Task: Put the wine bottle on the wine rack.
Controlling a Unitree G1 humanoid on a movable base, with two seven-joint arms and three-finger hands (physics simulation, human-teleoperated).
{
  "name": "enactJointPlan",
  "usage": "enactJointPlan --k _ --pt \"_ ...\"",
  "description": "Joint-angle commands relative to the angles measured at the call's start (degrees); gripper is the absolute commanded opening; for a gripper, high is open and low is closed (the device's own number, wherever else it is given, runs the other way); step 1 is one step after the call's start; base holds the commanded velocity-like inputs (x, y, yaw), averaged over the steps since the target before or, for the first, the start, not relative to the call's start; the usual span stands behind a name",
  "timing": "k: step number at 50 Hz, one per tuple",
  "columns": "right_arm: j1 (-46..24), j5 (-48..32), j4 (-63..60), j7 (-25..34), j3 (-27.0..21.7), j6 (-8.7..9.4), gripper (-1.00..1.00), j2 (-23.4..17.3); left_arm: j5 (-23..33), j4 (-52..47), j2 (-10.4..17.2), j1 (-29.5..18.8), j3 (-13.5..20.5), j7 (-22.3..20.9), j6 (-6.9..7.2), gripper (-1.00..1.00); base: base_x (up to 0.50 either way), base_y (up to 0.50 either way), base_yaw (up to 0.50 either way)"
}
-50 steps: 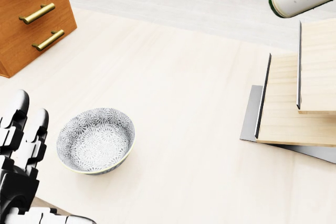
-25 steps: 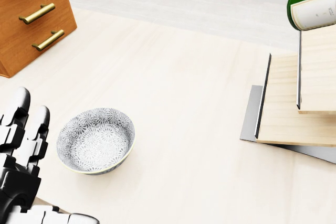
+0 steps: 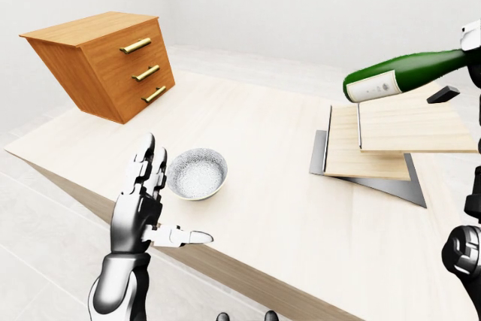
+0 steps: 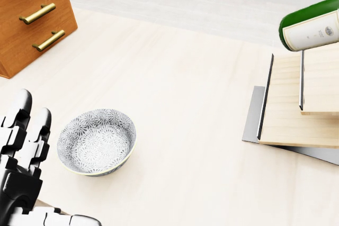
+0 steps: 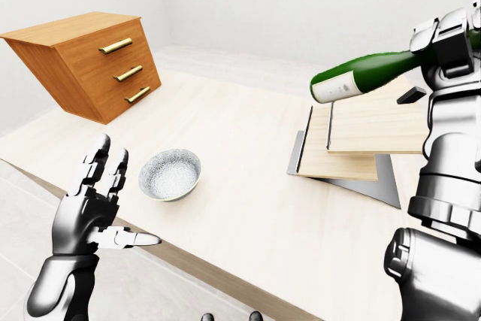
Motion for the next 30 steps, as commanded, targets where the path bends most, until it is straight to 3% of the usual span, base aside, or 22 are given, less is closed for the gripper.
enactJointPlan --k 1,16,30 --pt "0.53 0.93 1.87 -0.72 -0.78 0.00 -1.00 -0.98 0.01 0.11 -0.07 0.17 -0.06 0.07 0.00 1.00 0.00 0.00 0.00" --pt "0.90 -4.17 12.25 5.54 -1.19 0.00 -1.00 -3.98 0.42 0.19 -0.13 0.23 -0.37 0.19 0.00 1.00 0.00 0.00 0.00" --pt "-1.20 -7.03 15.91 7.94 -0.16 0.00 -1.00 -3.73 0.58 -0.29 0.05 0.47 -0.54 0.39 0.00 1.00 0.00 0.00 0.00"
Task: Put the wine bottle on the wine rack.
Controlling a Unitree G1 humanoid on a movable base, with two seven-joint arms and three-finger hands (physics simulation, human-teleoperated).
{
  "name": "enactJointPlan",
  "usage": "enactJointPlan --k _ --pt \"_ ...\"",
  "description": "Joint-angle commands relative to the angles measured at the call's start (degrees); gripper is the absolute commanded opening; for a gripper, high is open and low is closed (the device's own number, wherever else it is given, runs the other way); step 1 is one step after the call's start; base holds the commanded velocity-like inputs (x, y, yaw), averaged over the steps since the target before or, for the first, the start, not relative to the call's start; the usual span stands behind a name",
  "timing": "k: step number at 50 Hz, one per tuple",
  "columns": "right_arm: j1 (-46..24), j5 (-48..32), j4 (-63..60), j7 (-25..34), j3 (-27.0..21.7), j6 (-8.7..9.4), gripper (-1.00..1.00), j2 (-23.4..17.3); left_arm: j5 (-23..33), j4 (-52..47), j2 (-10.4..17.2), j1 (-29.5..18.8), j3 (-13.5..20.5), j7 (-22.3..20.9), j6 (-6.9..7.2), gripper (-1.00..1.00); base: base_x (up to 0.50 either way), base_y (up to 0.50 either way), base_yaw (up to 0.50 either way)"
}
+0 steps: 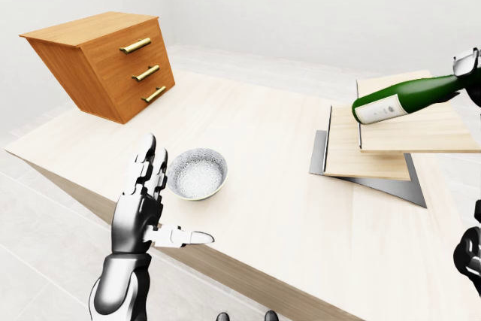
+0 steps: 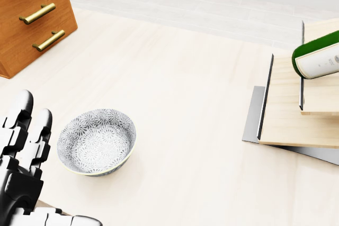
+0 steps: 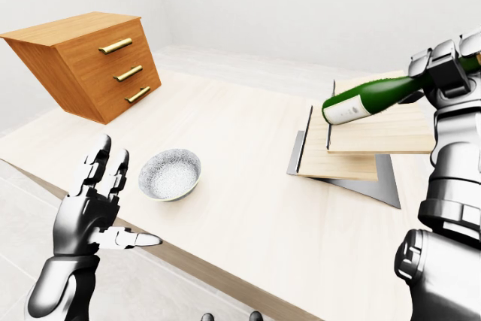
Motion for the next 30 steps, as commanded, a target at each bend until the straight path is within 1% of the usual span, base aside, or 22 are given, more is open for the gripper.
enactJointPlan --k 1,8,21,30 --pt "-1.97 -1.01 3.51 -0.10 0.27 0.00 -1.00 -0.88 0.14 -0.17 0.08 0.12 -0.08 0.10 0.00 1.00 0.00 0.00 0.00" --pt "-3.95 -2.84 5.83 0.94 1.03 0.00 -1.00 -0.76 0.38 0.01 -0.05 0.41 -0.52 0.13 0.00 1.00 0.00 0.00 0.00" --pt "-7.33 -9.16 15.21 4.80 2.74 0.00 -1.00 -1.07 0.14 0.48 0.04 0.52 -0.04 -0.08 0.00 1.00 0.00 0.00 0.00" --pt "-6.95 -11.40 21.28 6.48 1.44 0.00 -1.00 -2.31 0.14 0.89 -0.05 0.57 0.15 -0.26 0.00 1.00 0.00 0.00 0.00"
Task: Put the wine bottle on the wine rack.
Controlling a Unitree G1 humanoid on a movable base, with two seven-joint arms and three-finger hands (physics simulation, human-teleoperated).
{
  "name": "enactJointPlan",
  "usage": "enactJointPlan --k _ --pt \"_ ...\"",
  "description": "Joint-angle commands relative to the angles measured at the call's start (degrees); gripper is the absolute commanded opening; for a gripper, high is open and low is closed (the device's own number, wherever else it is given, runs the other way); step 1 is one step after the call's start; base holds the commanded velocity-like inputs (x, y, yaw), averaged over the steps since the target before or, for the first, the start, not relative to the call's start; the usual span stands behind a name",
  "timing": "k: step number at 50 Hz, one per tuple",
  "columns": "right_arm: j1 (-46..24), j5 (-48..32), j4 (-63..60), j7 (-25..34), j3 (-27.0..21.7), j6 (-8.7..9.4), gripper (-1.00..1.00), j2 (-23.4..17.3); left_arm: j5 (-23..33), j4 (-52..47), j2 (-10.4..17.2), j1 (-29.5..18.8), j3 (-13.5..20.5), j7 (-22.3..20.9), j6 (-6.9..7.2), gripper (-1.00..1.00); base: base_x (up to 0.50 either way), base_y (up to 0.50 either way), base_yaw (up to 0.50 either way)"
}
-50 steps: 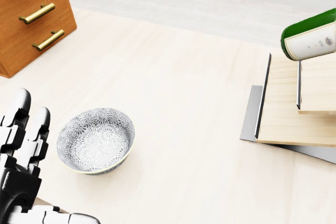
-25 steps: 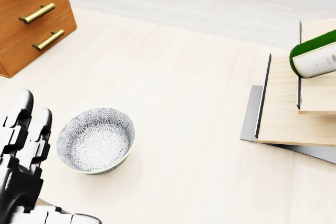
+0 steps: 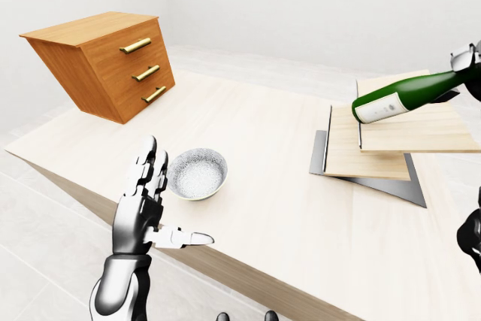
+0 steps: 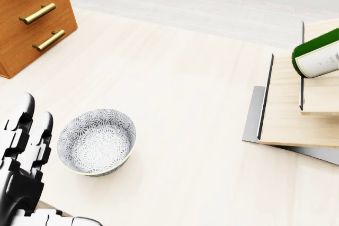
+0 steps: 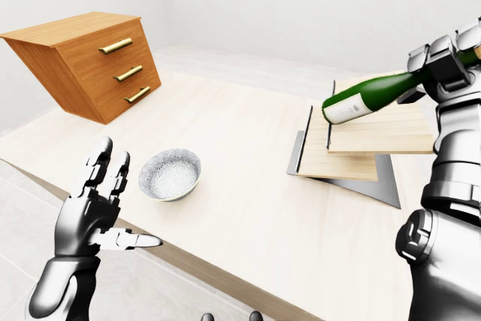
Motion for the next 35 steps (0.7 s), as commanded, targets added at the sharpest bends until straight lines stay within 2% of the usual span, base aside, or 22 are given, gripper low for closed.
enactJointPlan --k 1,15,35 --pt "2.09 -4.25 8.49 -1.00 1.79 0.00 -1.00 -1.27 0.03 0.48 -0.07 -0.03 0.09 -0.10 0.00 1.00 0.00 0.00 0.00" --pt "5.76 -3.31 12.70 0.56 -0.88 0.00 -1.00 -3.99 0.26 0.04 -0.08 0.03 -0.18 0.05 0.00 1.00 0.00 0.00 0.00" --pt "8.67 -1.84 14.59 0.65 -1.29 0.00 -1.00 -5.04 0.46 0.34 -0.09 0.26 -0.57 0.13 0.00 1.00 0.00 0.00 0.00"
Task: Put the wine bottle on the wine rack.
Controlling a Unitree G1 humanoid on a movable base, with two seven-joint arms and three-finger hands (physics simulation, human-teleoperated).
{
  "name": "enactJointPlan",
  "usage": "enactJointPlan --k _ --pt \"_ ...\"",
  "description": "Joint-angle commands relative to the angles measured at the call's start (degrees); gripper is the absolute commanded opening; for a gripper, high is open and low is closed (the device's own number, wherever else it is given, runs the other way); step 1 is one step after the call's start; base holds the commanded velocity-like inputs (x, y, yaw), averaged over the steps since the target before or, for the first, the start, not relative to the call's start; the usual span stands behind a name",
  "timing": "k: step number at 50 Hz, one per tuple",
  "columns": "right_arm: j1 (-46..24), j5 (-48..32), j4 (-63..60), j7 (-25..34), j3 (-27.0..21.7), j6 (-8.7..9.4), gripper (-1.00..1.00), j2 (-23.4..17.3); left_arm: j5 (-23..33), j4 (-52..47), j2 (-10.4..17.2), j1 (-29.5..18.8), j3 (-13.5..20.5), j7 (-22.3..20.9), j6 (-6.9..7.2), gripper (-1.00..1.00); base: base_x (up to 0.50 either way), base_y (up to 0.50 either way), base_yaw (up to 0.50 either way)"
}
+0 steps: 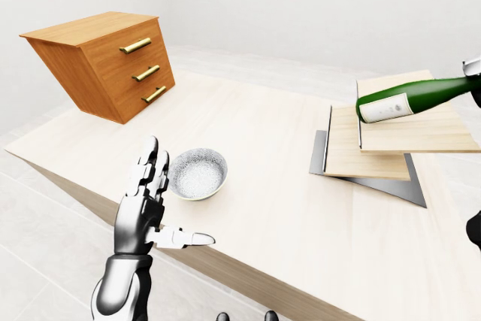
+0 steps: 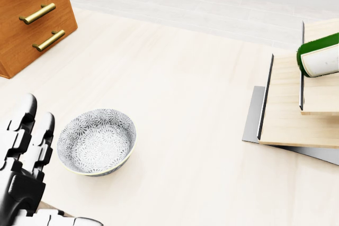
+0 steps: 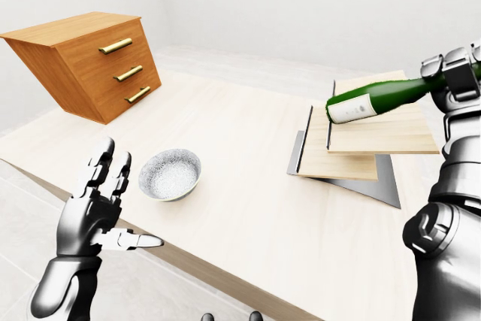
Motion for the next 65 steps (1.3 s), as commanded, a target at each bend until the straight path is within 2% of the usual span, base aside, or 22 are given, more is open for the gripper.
enactJointPlan --k 1,10,12,16,22,23,25,27,28,29,30,55,65 --pt "12.68 0.18 2.57 -2.19 5.05 0.00 -1.00 -3.19 0.05 0.20 -0.03 0.18 -0.13 0.03 0.00 1.00 0.00 0.00 0.00" --pt "14.94 0.67 2.63 -1.96 4.69 0.00 -1.00 -3.92 0.01 0.09 0.02 0.19 -0.18 0.05 0.00 1.00 0.00 0.00 0.00" --pt "15.34 0.64 2.66 -1.82 4.76 0.00 -0.85 -4.03 0.04 0.16 0.00 0.34 -0.24 0.01 0.00 1.00 0.00 0.00 0.00" --pt "15.63 0.29 2.64 -1.67 4.99 0.00 -0.40 -3.99 0.08 0.45 -0.03 0.29 -0.33 0.03 0.00 1.00 0.00 0.00 0.00" --pt "16.18 0.09 2.85 -1.44 4.95 0.00 -0.22 -4.37 -0.01 0.66 0.09 0.22 -0.25 0.04 0.00 1.00 0.00 0.00 0.00" --pt "16.46 -0.04 2.69 -1.16 5.04 0.00 -0.03 -4.46 -0.03 0.76 0.10 0.24 -0.20 0.01 0.00 1.00 0.00 0.00 0.00" --pt "16.68 0.01 2.63 -1.17 4.85 0.00 0.20 -4.73 0.09 1.20 0.06 0.37 -0.29 -0.07 0.00 1.00 0.00 0.00 0.00" --pt "16.95 -0.01 2.67 -1.25 4.73 0.00 0.69 -4.99 0.21 1.69 -0.05 0.54 -0.51 -0.10 0.00 1.00 0.00 0.00 0.00" --pt "16.94 0.03 2.57 -1.31 4.67 0.00 0.80 -5.17 0.27 1.80 -0.06 0.55 -0.60 -0.09 0.00 1.00 0.00 0.00 0.00" --pt "16.95 0.05 2.46 -1.35 4.63 0.00 0.84 -5.25 0.27 1.85 -0.05 0.52 -0.63 -0.06 0.00 1.00 0.00 0.00 0.00" --pt "16.83 0.14 2.29 -1.51 4.51 0.00 1.00 -5.66 0.29 1.81 -0.01 0.43 -0.65 -0.01 0.00 1.00 0.00 0.00 0.00" --pt "15.23 1.34 1.12 -4.96 4.25 0.00 1.00 -6.28 0.17 2.79 0.16 0.70 -0.85 -0.01 0.00 1.00 0.00 0.00 0.00" --pt "17.39 3.22 -2.27 -5.10 3.19 0.00 1.00 -7.55 0.19 3.02 0.14 0.66 -0.88 0.03 0.00 1.00 0.00 0.00 0.00"
